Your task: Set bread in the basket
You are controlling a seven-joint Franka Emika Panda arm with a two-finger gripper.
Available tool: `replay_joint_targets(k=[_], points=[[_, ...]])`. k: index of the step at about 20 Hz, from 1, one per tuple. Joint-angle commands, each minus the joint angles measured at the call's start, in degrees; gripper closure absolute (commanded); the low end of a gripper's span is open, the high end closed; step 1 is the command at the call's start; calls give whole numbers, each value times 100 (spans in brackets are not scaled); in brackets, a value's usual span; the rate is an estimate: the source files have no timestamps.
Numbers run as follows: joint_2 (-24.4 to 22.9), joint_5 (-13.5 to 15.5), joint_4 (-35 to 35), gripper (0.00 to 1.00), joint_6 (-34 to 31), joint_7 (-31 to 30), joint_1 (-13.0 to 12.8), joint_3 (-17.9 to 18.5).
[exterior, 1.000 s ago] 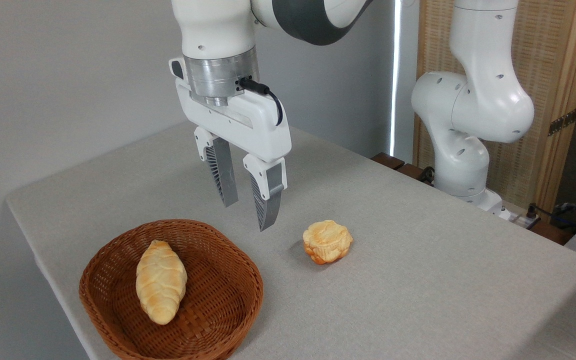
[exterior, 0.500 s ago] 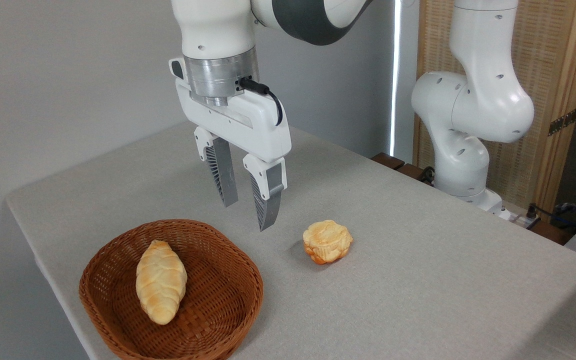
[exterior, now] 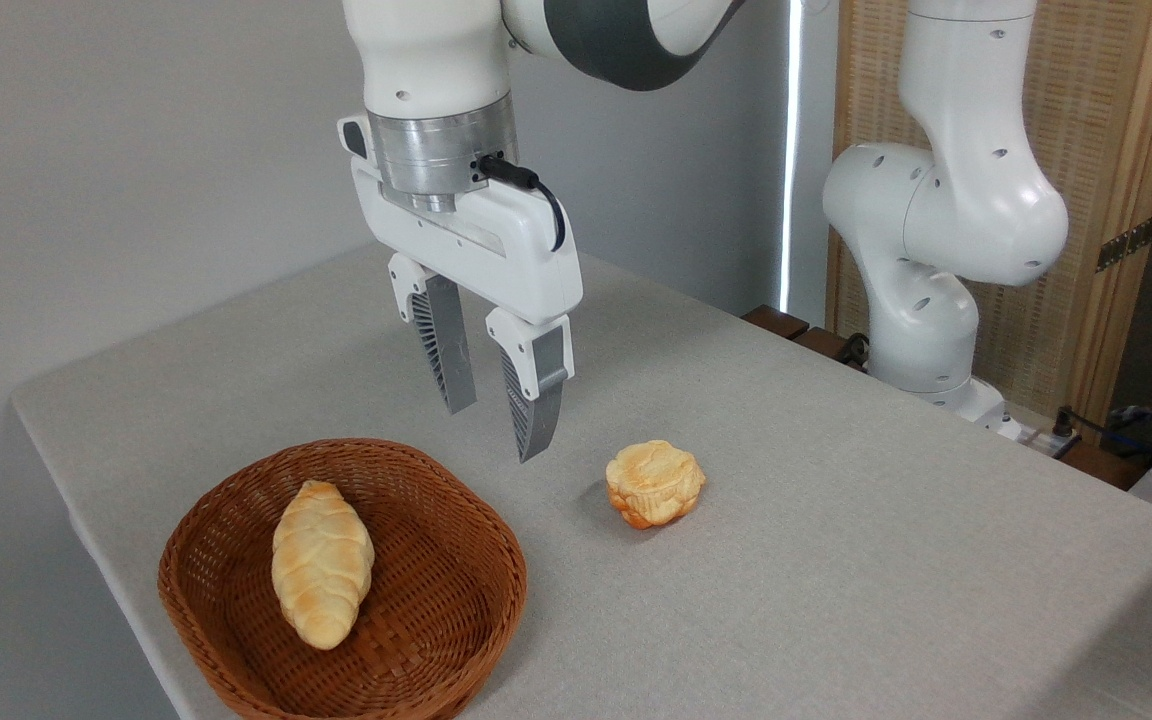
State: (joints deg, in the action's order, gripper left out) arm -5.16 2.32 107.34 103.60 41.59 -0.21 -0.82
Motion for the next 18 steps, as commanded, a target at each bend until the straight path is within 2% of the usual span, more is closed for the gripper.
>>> replay_joint_targets(k=[1, 18], points=[[-37, 84, -20, 0, -200, 42, 13, -6], [-90, 49, -29, 0, -200, 69, 21, 65]])
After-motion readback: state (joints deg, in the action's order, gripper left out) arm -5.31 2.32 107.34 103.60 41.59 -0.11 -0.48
